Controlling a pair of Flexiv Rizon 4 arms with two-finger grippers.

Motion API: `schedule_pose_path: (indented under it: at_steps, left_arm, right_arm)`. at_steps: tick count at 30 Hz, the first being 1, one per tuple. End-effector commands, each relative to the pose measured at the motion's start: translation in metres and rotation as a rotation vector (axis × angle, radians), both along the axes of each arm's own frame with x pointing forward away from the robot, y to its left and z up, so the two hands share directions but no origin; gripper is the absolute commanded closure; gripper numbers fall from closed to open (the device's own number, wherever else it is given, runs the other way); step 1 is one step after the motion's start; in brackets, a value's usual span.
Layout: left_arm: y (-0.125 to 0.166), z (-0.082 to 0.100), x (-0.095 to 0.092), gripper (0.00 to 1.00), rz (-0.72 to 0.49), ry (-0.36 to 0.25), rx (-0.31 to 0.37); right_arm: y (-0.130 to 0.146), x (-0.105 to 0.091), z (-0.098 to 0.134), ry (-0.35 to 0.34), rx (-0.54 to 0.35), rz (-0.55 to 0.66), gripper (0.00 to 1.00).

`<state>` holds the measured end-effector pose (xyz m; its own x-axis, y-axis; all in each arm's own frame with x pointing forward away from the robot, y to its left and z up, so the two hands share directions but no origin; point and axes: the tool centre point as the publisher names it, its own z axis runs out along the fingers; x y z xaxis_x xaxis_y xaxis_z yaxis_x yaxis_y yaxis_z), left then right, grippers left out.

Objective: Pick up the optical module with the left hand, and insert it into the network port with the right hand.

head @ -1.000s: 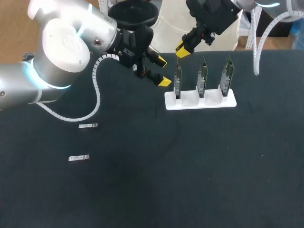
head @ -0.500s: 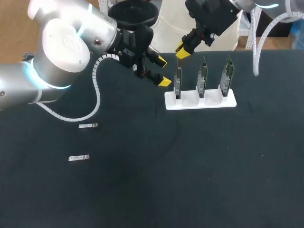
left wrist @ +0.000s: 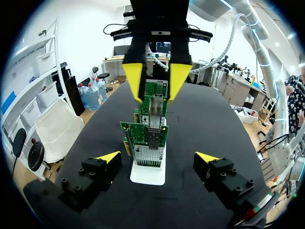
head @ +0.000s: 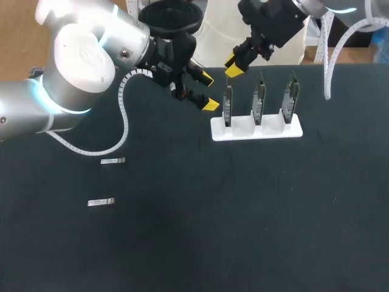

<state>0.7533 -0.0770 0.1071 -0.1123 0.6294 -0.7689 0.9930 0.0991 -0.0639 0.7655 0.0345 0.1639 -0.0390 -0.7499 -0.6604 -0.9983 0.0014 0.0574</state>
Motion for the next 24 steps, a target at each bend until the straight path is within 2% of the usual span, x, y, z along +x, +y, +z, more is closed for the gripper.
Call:
schedule_pose_path:
  at_steps: [1, 10, 15, 16, 17, 18, 24]
  left_arm:
    - [-0.001, 0.0, 0.0, 0.0, 0.001, 0.001, 0.004]
    - [-0.001, 0.0, 0.0, 0.0, 0.001, 0.001, 0.004]
    - [-0.001, 0.0, 0.0, 0.0, 0.001, 0.001, 0.004]
    - [-0.001, 0.0, 0.0, 0.0, 0.001, 0.001, 0.004]
    - [-0.001, 0.0, 0.0, 0.0, 0.001, 0.001, 0.004]
    - [-0.001, 0.0, 0.0, 0.0, 0.001, 0.001, 0.004]
    - [-0.001, 0.0, 0.0, 0.0, 0.001, 0.001, 0.004]
  right_arm:
    - [-0.003, 0.0, 0.003, 0.011, 0.022, 0.007, 0.0]
    - [-0.016, 0.005, 0.019, 0.091, 0.153, 0.036, 0.0]
    - [-0.016, 0.005, 0.021, 0.084, 0.144, 0.061, 0.0]
    - [-0.016, 0.005, 0.021, 0.08, 0.139, 0.063, 0.51]
    - [-0.015, 0.004, 0.021, 0.075, 0.135, 0.06, 0.72]
    - [-0.014, 0.004, 0.02, 0.072, 0.133, 0.059, 1.0]
    - [-0.009, 0.001, 0.016, 0.057, 0.113, 0.053, 1.0]
